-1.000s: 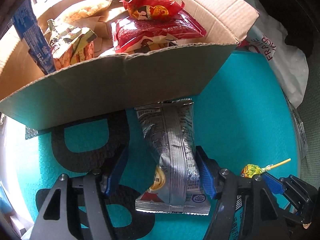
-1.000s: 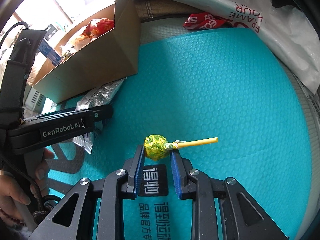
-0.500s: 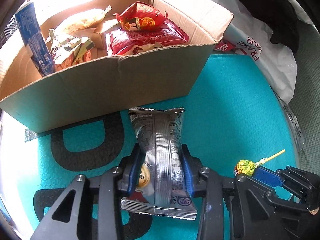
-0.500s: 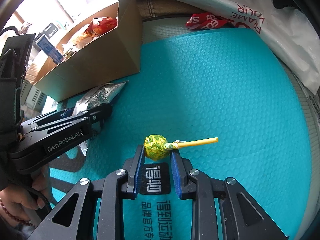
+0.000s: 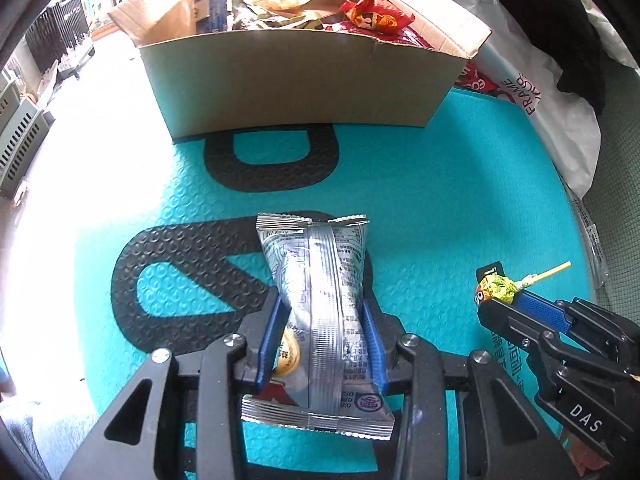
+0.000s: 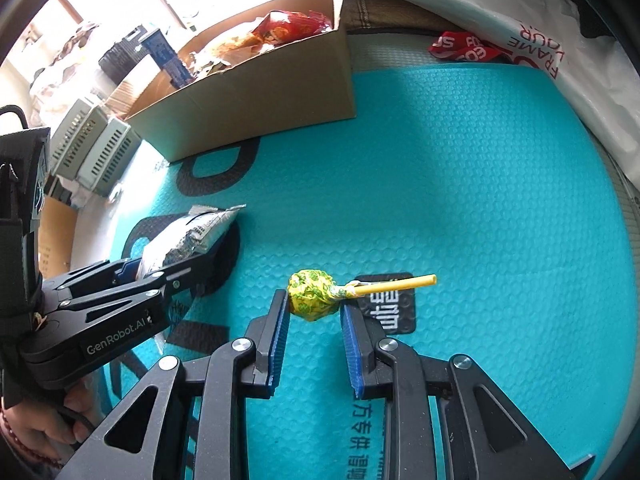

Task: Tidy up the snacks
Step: 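Grasp the silver snack bag with the left tool while the right tool holds the lollipop, then lift and carry the silver bag and lollipop with both tools over the box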

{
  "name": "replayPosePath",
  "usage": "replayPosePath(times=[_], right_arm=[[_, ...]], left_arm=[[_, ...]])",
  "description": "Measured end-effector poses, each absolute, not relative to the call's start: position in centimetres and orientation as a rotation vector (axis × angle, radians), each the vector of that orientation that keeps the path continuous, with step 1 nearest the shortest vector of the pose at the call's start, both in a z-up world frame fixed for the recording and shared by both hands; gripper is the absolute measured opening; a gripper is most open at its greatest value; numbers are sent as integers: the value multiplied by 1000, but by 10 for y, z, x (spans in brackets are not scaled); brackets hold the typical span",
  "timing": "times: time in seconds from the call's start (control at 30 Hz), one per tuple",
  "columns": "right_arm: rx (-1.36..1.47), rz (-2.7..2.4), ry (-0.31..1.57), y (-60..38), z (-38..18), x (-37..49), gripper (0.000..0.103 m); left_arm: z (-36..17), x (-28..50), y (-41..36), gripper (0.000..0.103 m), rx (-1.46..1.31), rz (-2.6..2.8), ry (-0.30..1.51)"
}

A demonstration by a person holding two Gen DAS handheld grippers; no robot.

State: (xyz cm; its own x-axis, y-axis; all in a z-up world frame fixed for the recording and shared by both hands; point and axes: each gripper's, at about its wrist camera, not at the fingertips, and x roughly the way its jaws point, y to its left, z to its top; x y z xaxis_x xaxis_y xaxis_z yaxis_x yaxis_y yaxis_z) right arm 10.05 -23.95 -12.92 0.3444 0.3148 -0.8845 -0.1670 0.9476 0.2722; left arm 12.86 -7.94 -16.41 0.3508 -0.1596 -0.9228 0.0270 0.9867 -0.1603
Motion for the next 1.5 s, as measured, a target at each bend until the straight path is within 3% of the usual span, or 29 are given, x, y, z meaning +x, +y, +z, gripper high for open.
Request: replayPosePath(times=[0.57,1.5], right_arm=[[99,438,1171,-190,-108,55,26],[101,612,1000,-162,2,8,26]], left_arm=[[-121,73,-43,37,-205,-82,1141],[-2,5,-12,37,-265,-35,884]])
